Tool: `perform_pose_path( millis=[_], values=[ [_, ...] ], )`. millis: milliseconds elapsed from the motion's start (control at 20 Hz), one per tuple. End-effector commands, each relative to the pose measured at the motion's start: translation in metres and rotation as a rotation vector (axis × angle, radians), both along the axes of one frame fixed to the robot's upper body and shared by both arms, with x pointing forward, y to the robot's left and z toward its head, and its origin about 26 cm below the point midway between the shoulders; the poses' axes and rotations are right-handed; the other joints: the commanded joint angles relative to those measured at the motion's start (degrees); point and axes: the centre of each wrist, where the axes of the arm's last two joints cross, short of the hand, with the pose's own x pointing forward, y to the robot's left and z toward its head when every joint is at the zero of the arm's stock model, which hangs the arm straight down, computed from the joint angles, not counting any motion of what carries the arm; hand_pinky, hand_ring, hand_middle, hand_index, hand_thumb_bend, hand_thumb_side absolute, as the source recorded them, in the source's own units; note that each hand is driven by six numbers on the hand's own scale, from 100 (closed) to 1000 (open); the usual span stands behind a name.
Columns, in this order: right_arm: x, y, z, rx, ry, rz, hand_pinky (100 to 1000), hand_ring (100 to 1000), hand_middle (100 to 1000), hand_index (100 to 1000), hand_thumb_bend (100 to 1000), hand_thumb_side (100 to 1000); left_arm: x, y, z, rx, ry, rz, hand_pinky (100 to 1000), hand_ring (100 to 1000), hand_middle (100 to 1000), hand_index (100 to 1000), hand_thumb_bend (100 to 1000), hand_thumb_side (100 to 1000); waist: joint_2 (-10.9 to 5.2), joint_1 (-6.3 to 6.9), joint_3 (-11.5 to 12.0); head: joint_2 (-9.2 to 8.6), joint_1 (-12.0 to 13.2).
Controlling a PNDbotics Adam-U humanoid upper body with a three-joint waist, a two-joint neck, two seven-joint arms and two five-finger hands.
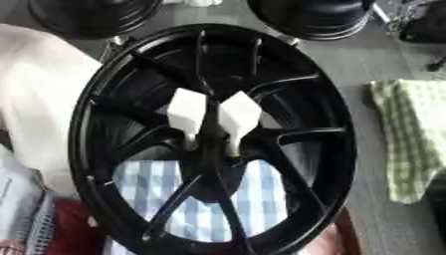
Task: Pull the pin out of the wheel hub.
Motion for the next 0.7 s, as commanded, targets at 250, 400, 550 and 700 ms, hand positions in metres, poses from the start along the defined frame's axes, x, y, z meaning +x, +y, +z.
perform_pose_path(
  millis=[250, 400, 550, 700],
  values=[
    [-0.009, 0.007, 0.024, -0.31, -0.017, 0.109, 859, 763, 709, 739, 195, 412, -0.003, 0.002, 0.009, 0.039, -0.019, 0.008, 775, 661, 593, 750, 273, 671, -0.39, -0.17, 0.2, -0.68, -0.1],
    [-0.009, 0.013, 0.029, -0.408, 0.03, 0.176, 861, 766, 712, 740, 205, 403, -0.003, 0.002, 0.009, 0.041, -0.019, 0.008, 776, 661, 593, 750, 272, 671, -0.25, -0.35, 0.3, -0.88, -0.2],
    [-0.01, 0.018, 0.034, -0.516, 0.092, 0.214, 866, 776, 725, 748, 258, 416, -0.003, 0.002, 0.01, 0.044, -0.018, 0.006, 776, 661, 593, 750, 271, 672, -0.22, -0.52, 0.6, -1.24, -0.3],
    [-0.01, 0.025, 0.038, -0.601, 0.139, 0.242, 867, 779, 728, 750, 270, 418, -0.002, 0.002, 0.009, 0.046, -0.014, 0.001, 776, 659, 593, 750, 270, 674, -0.31, -0.65, 0.8, -1.39, -0.5]
  ],
)
